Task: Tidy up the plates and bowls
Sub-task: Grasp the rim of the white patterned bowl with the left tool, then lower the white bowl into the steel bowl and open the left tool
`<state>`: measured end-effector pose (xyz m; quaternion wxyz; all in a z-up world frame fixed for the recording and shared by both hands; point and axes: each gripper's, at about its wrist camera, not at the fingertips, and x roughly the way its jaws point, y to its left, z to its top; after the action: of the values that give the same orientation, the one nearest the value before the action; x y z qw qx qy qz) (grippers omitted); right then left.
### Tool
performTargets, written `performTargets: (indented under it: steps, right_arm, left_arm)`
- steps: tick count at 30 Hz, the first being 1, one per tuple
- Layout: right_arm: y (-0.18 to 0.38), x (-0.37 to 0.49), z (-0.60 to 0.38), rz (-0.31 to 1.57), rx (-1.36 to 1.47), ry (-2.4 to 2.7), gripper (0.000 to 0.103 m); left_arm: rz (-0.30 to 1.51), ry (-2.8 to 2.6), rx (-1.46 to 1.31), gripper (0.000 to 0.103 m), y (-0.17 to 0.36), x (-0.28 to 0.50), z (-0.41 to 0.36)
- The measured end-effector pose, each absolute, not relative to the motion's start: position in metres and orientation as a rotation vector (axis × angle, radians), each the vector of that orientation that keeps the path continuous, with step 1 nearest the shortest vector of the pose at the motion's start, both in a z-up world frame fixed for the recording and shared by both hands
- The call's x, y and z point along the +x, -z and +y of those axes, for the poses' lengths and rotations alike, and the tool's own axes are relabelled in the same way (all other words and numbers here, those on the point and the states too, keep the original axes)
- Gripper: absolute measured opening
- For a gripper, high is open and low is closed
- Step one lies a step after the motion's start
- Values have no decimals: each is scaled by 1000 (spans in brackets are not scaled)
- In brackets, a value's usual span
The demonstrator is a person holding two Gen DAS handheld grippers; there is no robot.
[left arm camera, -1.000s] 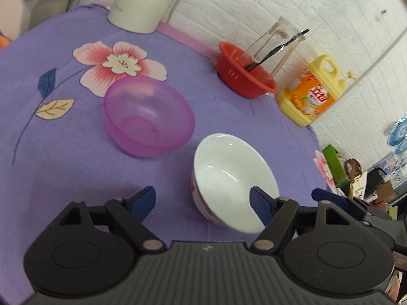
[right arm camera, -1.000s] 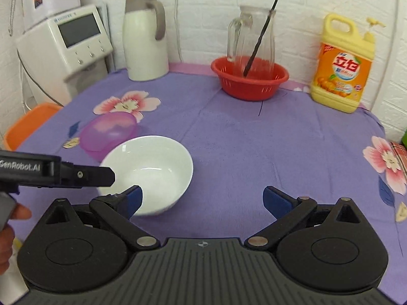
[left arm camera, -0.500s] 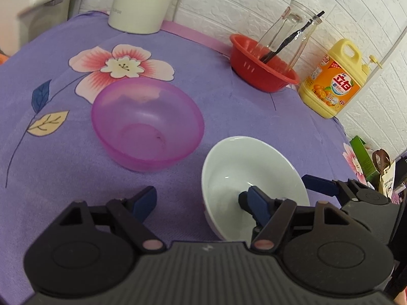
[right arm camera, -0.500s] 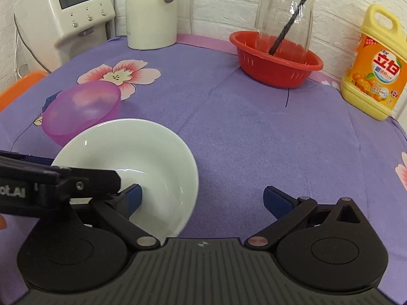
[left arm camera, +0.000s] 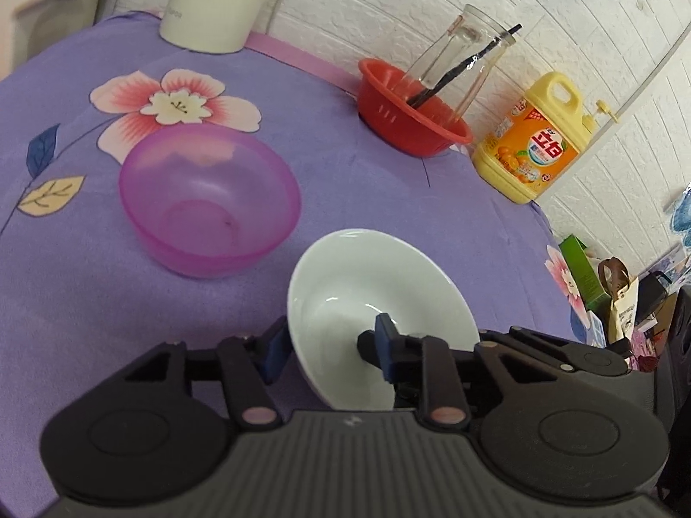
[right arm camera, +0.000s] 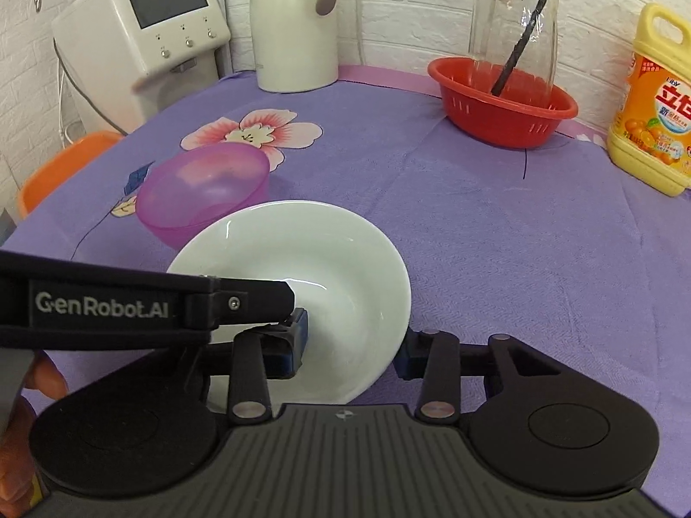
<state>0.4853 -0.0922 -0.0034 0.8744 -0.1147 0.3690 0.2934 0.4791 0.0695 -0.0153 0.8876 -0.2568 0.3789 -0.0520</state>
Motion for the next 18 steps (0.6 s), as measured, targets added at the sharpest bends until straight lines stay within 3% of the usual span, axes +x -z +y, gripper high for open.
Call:
performTargets:
  steps: [18]
  right_arm:
    - [-48, 359, -157, 715, -233, -528, 73]
  left_arm:
    - [731, 262, -498, 24, -38, 341, 5]
